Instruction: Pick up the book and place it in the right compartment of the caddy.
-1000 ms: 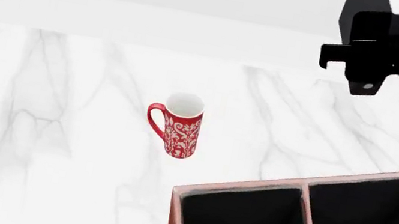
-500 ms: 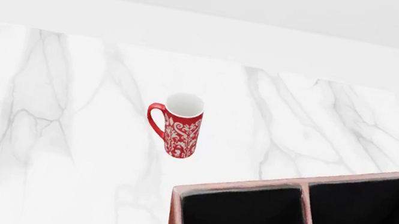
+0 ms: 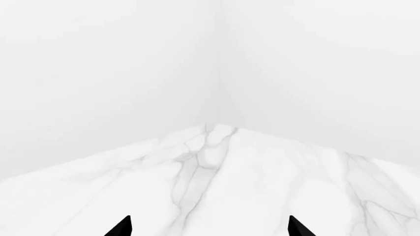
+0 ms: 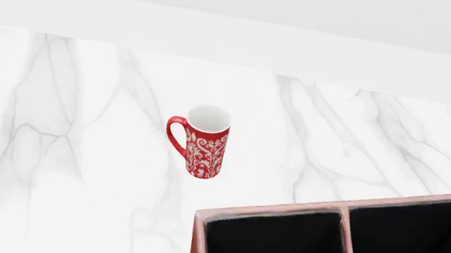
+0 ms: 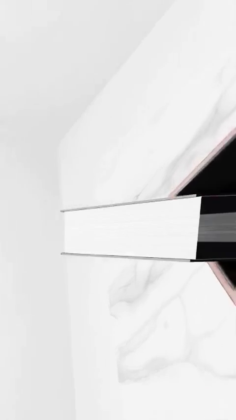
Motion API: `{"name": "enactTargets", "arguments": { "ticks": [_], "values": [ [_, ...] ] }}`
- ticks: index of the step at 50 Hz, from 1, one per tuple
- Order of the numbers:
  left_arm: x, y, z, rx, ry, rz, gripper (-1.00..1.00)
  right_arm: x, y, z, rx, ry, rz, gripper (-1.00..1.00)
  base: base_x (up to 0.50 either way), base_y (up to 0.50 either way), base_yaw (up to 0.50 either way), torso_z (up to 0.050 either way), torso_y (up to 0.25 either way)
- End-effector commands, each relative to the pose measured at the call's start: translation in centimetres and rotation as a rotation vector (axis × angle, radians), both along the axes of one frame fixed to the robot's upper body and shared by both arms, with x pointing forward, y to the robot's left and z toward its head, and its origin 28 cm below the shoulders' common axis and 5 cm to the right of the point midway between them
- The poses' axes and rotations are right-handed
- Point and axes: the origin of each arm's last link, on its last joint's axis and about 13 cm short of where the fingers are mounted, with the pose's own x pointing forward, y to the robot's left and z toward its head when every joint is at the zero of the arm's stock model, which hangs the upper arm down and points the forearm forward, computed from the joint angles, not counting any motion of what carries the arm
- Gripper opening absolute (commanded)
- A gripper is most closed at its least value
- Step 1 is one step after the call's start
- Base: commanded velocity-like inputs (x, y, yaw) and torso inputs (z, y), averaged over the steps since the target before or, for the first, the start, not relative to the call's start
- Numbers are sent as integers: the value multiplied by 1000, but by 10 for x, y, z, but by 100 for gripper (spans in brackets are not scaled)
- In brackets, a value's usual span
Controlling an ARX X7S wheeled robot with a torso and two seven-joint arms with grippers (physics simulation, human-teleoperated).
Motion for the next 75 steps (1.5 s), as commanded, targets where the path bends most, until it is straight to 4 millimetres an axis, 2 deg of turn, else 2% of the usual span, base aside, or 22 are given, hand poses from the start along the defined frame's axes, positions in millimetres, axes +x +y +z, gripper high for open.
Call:
{"name": "enactTargets", "arguments": {
  "ticks": [1, 10, 20, 33, 47, 60, 75],
  "values": [
    [-1, 0, 0, 1, -6, 1, 100, -3, -12, 2, 6, -4, -125, -100, 0, 0, 0, 0, 0],
    [0, 0, 1, 1, -6, -1, 100, -2, -16, 1, 27, 19, -192, -100, 0, 0, 0, 0, 1],
    [1, 0, 1, 2, -7, -4, 100, -3, -16, -2, 41, 29, -194, -100, 0, 0, 0, 0, 2],
    [1, -1, 0, 1, -6, -6, 100, -8, -9, -16, 36, 57, -170, -100, 0, 0, 0, 1, 1],
    [1, -1, 0, 2, -3, -7, 100, -1, -9, -30, 46, 84, -160, -100, 0, 0, 0, 0, 1],
    [-1, -1, 0, 4, -7, -2, 100, 10, -11, -57, 74, 125, -151, -100, 0, 0, 0, 0, 2],
    [-2, -1, 4, 11, -12, 1, 100, 19, -11, -78, 84, 168, -142, -100, 0, 0, 0, 1, 1]
  ]
}}
